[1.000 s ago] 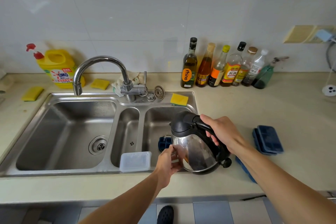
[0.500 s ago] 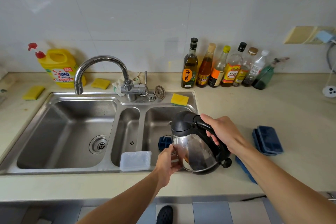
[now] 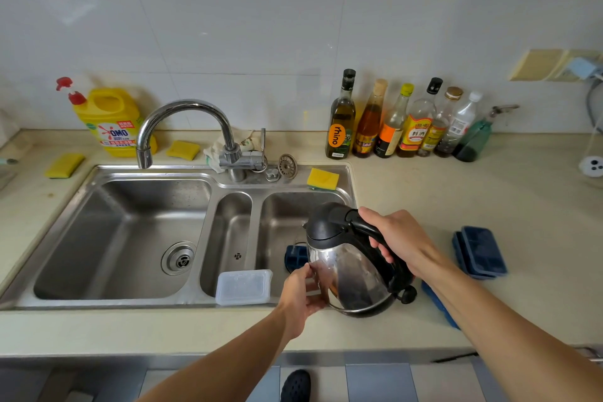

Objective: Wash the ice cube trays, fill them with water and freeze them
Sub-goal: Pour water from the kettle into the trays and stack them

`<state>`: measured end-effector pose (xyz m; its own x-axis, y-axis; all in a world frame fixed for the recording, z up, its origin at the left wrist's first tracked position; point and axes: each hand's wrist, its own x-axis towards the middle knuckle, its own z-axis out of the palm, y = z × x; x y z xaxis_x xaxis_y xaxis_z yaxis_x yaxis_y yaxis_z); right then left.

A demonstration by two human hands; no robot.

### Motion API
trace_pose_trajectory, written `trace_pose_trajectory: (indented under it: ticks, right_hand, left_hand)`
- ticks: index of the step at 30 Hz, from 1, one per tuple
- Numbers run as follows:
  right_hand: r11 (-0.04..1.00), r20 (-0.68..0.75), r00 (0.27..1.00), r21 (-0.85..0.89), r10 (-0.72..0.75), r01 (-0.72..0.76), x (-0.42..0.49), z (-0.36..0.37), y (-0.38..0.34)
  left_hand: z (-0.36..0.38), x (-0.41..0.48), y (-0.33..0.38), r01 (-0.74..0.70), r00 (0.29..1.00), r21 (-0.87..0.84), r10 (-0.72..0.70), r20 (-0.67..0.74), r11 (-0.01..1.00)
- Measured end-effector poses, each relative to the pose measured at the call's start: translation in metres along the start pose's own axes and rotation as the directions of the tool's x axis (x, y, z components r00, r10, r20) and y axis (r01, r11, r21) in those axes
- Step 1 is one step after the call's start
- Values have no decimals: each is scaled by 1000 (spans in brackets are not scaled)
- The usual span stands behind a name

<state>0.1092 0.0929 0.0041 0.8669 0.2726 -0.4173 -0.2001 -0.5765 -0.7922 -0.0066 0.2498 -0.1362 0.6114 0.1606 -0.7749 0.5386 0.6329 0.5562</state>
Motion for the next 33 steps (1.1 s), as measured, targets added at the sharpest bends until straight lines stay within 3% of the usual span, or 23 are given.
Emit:
trace_pose_trajectory:
  ticks: [33]
  right_hand:
    - [1000, -11, 1000, 20, 4, -4, -16, -14, 11]
  left_hand:
    - [9, -5, -15, 28, 999, -2, -28, 18, 1000]
